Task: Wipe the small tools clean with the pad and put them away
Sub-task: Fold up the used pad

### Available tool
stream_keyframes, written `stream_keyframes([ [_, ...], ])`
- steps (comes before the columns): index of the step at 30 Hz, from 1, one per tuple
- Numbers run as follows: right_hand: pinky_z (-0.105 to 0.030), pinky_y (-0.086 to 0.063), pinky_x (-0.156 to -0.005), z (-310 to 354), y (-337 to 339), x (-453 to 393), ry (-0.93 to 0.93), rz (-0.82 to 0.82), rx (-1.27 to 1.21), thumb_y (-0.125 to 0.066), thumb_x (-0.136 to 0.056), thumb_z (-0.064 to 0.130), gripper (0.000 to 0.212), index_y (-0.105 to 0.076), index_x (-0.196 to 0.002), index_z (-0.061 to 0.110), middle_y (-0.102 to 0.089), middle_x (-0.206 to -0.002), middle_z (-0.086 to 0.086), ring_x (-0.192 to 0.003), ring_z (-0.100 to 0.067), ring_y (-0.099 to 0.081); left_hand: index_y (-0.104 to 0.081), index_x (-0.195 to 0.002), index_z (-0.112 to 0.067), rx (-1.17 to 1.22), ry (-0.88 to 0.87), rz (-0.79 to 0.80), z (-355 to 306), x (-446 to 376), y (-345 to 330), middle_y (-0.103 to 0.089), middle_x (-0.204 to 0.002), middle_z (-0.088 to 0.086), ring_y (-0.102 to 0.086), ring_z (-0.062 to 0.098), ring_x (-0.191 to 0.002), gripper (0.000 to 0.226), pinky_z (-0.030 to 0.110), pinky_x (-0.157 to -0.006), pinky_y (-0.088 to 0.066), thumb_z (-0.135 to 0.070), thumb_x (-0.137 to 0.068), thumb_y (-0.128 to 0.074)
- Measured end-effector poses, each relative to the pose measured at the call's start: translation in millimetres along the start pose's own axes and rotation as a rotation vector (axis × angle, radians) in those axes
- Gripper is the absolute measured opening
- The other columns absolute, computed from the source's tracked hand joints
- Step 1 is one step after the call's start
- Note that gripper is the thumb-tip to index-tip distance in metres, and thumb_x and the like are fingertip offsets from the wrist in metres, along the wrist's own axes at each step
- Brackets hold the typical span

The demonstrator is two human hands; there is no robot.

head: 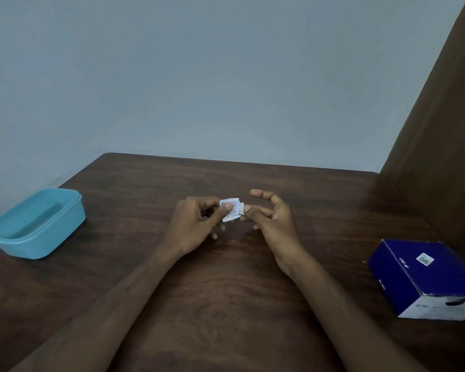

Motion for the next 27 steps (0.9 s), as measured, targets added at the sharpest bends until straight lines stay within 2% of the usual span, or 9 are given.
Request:
stream_keyframes([
  [2,-0.032,-0.049,-0.082,-3.2,0.0,-0.4,0.021,-0.015,0.022,-0.076,-0.096,0.016,0.035,-0.061,-0.127,0.025,-0.082,-0.088,-0.004,-0.094,-0.023,-0.078,-0.081,-0.091,-0.017,-0.002,0.010,0.000,0.8,-0.6,0.0,-0.076,-0.068,0.003,-0.070,0.018,-0.049,0.024,0.021,-0.052,-0.054,-0.030,-0.106,-0.067],
  [5,-0.033,-0.051,-0.077,-3.7,2.0,-0.4,0.048,-0.047,0.021,-0.080,-0.094,0.015,0.036,-0.062,-0.123,0.024,-0.082,-0.087,-0.004,-0.084,-0.019,-0.077,-0.081,-0.091,-0.014,-0.013,0.012,0.007,1.3,-1.4,-1.0,-0.076,-0.068,0.004,-0.070,0.014,-0.049,0.026,0.020,-0.051,-0.053,-0.028,-0.106,-0.066],
  [8,-0.028,-0.052,-0.072,0.6,1.5,2.1,0.050,-0.042,0.016,-0.082,-0.092,0.016,0.039,-0.061,-0.124,0.024,-0.082,-0.087,-0.002,-0.077,-0.013,-0.074,-0.080,-0.087,-0.015,-0.035,-0.008,0.014,1.5,-1.1,-1.2,-0.076,-0.067,0.001,-0.070,0.012,-0.049,0.027,0.021,-0.052,-0.054,-0.029,-0.106,-0.067],
  [11,-0.032,-0.060,-0.082,-0.8,-2.5,4.8,0.072,0.039,0.126,-0.088,-0.086,0.026,0.053,-0.059,-0.130,0.030,-0.082,-0.094,0.001,-0.085,-0.013,-0.078,-0.082,-0.087,-0.016,-0.059,-0.036,0.040,3.4,-0.7,-1.4,-0.076,-0.069,-0.001,-0.072,0.014,-0.052,0.026,0.027,-0.052,-0.058,-0.030,-0.105,-0.068],
  [13,-0.036,-0.061,-0.088,-3.0,-4.0,4.6,0.091,0.057,0.154,-0.088,-0.087,0.023,0.054,-0.058,-0.132,0.030,-0.082,-0.094,0.001,-0.087,-0.013,-0.078,-0.083,-0.090,-0.018,-0.062,-0.038,0.048,4.7,-1.0,-1.5,-0.077,-0.070,-0.001,-0.072,0.016,-0.052,0.025,0.028,-0.053,-0.059,-0.031,-0.105,-0.068],
  [17,-0.023,-0.050,-0.075,-2.5,-1.2,0.3,0.029,0.058,0.024,-0.075,-0.097,0.010,0.044,-0.058,-0.134,0.026,-0.082,-0.093,-0.007,-0.079,-0.011,-0.072,-0.081,-0.088,-0.026,-0.009,-0.013,0.022,4.1,-1.2,-3.0,-0.077,-0.068,-0.002,-0.069,0.010,-0.049,0.023,0.019,-0.051,-0.053,-0.027,-0.106,-0.067],
  [22,-0.025,-0.047,-0.066,-2.5,0.5,-2.9,-0.008,0.049,-0.076,-0.074,-0.098,0.011,0.040,-0.058,-0.134,0.020,-0.081,-0.088,-0.006,-0.076,-0.013,-0.073,-0.084,-0.112,-0.021,0.135,-0.005,0.054,9.3,-3.6,-3.3,-0.082,-0.088,-0.002,-0.076,0.016,-0.068,0.020,0.032,-0.053,-0.058,-0.032,-0.103,-0.069],
  [25,-0.024,-0.050,-0.062,-1.4,2.2,-2.0,0.012,-0.011,-0.070,-0.078,-0.095,0.011,0.041,-0.059,-0.131,0.017,-0.082,-0.093,-0.007,-0.072,-0.016,-0.074,-0.083,-0.113,-0.019,0.126,0.004,0.044,8.7,-4.4,-2.8,-0.081,-0.082,-0.008,-0.070,0.005,-0.058,0.021,0.024,-0.053,-0.054,-0.028,-0.104,-0.067],
  [27,-0.026,-0.052,-0.061,-1.9,3.2,-0.9,0.046,-0.040,-0.028,-0.080,-0.094,0.011,0.039,-0.061,-0.127,0.019,-0.082,-0.092,-0.005,-0.071,-0.016,-0.074,-0.084,-0.113,-0.019,0.096,0.010,0.038,11.2,-5.8,-2.6,-0.080,-0.081,-0.005,-0.067,0.006,-0.053,0.021,0.023,-0.054,-0.053,-0.028,-0.105,-0.067],
])
Point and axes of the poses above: each hand's wrist, its own x-axis away from the middle knuckle, its own y-axis out of the back of the hand, z = x × y, the point moved 3 cm from there along -x, towards the middle knuckle
